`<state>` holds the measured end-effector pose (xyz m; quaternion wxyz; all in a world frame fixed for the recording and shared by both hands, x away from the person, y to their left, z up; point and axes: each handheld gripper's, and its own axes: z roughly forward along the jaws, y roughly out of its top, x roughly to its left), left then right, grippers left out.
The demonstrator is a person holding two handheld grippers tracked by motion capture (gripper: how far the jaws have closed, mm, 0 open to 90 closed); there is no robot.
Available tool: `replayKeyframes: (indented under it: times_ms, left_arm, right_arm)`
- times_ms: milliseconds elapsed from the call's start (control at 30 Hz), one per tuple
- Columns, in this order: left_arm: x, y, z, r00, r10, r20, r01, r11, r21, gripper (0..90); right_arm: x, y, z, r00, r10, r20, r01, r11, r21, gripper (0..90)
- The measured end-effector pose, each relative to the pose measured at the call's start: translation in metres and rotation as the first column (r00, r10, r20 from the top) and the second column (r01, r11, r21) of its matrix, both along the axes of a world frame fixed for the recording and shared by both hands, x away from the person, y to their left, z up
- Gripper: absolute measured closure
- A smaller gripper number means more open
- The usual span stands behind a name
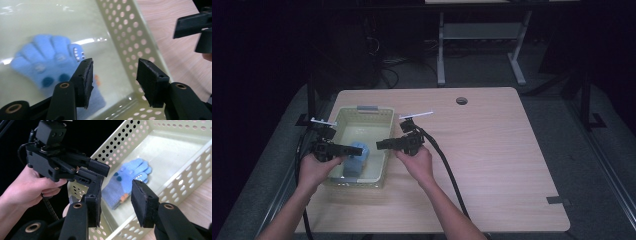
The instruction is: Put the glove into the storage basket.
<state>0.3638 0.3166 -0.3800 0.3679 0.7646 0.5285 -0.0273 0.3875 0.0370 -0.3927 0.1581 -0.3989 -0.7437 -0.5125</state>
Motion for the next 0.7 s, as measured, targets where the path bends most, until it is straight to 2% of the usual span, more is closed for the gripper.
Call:
replayKeyframes:
  times_ms: [67,133,300,367,600,700]
  left_arm:
    - [0.000,-0.003,0.001,1.0000,-0.004,0.001,0.004,0.9999,-0.012,46.0]
    - [0.000,-0.005,0.002,0.9999,-0.010,0.011,0.010,0.9999,-0.007,45.7]
    - [-0.001,-0.006,0.004,0.9998,-0.005,0.021,0.006,0.9992,-0.040,45.6]
    - [-0.002,-0.007,0.006,0.9997,-0.006,0.024,0.007,0.9978,-0.066,45.6]
    - [-0.004,-0.016,0.016,0.9982,-0.016,0.057,0.021,0.9961,-0.085,45.5]
    - [-0.004,-0.019,0.018,0.9978,-0.017,0.064,0.023,0.9954,-0.093,44.2]
  right_arm:
    - [0.000,-0.002,0.000,1.0000,0.000,-0.002,0.000,1.000,0.000,59.1]
    - [0.000,-0.005,-0.001,1.0000,0.000,-0.006,0.000,1.000,0.004,58.3]
    - [-0.001,-0.018,0.002,0.9998,-0.019,-0.002,0.019,1.000,0.002,56.5]
    - [0.000,-0.023,0.003,0.9996,-0.029,0.006,0.029,1.000,0.004,55.4]
    - [0.001,-0.041,0.007,0.9987,-0.051,0.003,0.051,0.999,0.014,51.9]
    - [0.003,-0.048,0.006,0.9981,-0.059,0.017,0.059,0.998,0.010,51.1]
